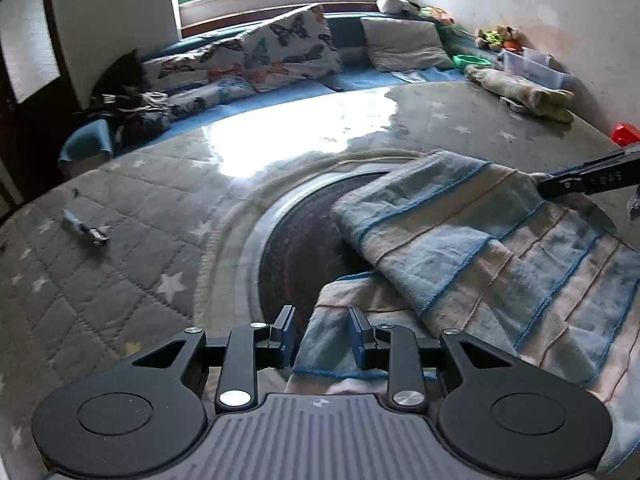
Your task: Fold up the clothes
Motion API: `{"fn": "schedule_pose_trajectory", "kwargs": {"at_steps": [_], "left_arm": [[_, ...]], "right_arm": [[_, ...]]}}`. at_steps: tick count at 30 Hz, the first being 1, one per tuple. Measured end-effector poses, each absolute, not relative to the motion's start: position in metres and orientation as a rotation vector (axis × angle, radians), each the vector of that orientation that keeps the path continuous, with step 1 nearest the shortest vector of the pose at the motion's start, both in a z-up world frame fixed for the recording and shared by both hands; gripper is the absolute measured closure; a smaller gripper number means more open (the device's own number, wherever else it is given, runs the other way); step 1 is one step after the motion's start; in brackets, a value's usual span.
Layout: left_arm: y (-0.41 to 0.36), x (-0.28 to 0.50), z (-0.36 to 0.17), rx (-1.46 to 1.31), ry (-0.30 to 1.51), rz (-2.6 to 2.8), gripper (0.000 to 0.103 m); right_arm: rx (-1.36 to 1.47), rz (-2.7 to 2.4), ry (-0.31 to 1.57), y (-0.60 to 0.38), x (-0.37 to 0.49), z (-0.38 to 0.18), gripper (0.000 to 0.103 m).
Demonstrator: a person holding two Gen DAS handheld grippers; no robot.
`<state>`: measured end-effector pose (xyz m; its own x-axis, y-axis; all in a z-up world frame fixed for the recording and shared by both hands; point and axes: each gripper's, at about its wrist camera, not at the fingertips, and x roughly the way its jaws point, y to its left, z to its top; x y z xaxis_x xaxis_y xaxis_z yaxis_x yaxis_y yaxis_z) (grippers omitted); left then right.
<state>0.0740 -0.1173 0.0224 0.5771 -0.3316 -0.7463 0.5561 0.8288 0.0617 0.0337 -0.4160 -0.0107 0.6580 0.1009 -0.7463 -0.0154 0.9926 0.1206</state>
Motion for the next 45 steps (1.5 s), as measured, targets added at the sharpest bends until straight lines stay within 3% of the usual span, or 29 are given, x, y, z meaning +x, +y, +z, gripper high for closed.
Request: {"fn": "schedule_pose_trajectory", "kwargs": {"at_steps": [1, 4, 11, 15, 18, 19, 22, 23, 26, 29, 31, 34, 36, 37, 38, 40, 45], "left_arm": [[-0.119, 0.074, 0.021, 0.306, 0.804, -0.543, 0.085], [-0.12, 0.07, 0.022, 0.313, 0.781, -0.537, 0.101], [-0.1, 0.059, 0.039, 0.285, 0.687, -0.407, 0.102], [-0.074, 0.057, 0.04, 0.249, 0.696, -0.309, 0.102], [-0.064, 0.059, 0.035, 0.247, 0.744, -0.305, 0.1], [-0.063, 0.06, 0.034, 0.263, 0.755, -0.284, 0.099], [-0.058, 0.067, 0.041, 0.223, 0.771, -0.303, 0.098], [-0.057, 0.07, 0.045, 0.206, 0.767, -0.304, 0.096], [-0.055, 0.091, 0.055, 0.147, 0.765, -0.282, 0.083], [-0.056, 0.116, 0.055, 0.063, 0.817, -0.292, 0.077], [-0.061, 0.124, 0.051, 0.031, 0.846, -0.33, 0.055], [-0.069, 0.125, 0.045, 0.027, 0.875, -0.369, 0.05], [-0.073, 0.122, 0.041, 0.025, 0.891, -0.386, 0.059], [-0.074, 0.118, 0.04, 0.025, 0.893, -0.4, 0.077], [-0.076, 0.112, 0.04, 0.03, 0.884, -0.429, 0.082], [-0.084, 0.096, 0.042, 0.07, 0.856, -0.483, 0.088], [-0.108, 0.046, 0.038, 0.181, 0.785, -0.601, 0.09]], "right_arm": [[0.1, 0.071, 0.848, -0.414, 0.033, -0.01, 0.092], [0.06, 0.063, 0.821, -0.409, 0.027, -0.001, 0.097], [0.097, -0.024, 0.682, -0.436, -0.015, 0.03, 0.101], [0.103, -0.099, 0.731, -0.457, -0.041, 0.018, 0.101], [0.148, -0.099, 0.825, -0.472, -0.045, 0.005, 0.099], [0.157, -0.107, 0.826, -0.476, -0.045, 0.004, 0.093], [0.204, -0.127, 0.803, -0.488, -0.042, 0.008, 0.09], [0.229, -0.129, 0.788, -0.492, -0.039, 0.011, 0.09], [0.271, -0.13, 0.761, -0.5, -0.024, 0.016, 0.076], [0.272, -0.127, 0.769, -0.504, -0.004, 0.013, 0.076], [0.266, -0.119, 0.781, -0.5, 0.004, 0.01, 0.075], [0.25, -0.107, 0.803, -0.493, 0.017, 0.003, 0.073], [0.237, -0.101, 0.818, -0.488, 0.021, -0.001, 0.072], [0.232, -0.1, 0.825, -0.486, 0.022, -0.003, 0.071], [0.229, -0.099, 0.83, -0.485, 0.022, -0.005, 0.071], [0.229, -0.102, 0.839, -0.484, 0.023, -0.008, 0.071], [0.22, -0.108, 0.843, -0.482, 0.024, -0.01, 0.07]]}}
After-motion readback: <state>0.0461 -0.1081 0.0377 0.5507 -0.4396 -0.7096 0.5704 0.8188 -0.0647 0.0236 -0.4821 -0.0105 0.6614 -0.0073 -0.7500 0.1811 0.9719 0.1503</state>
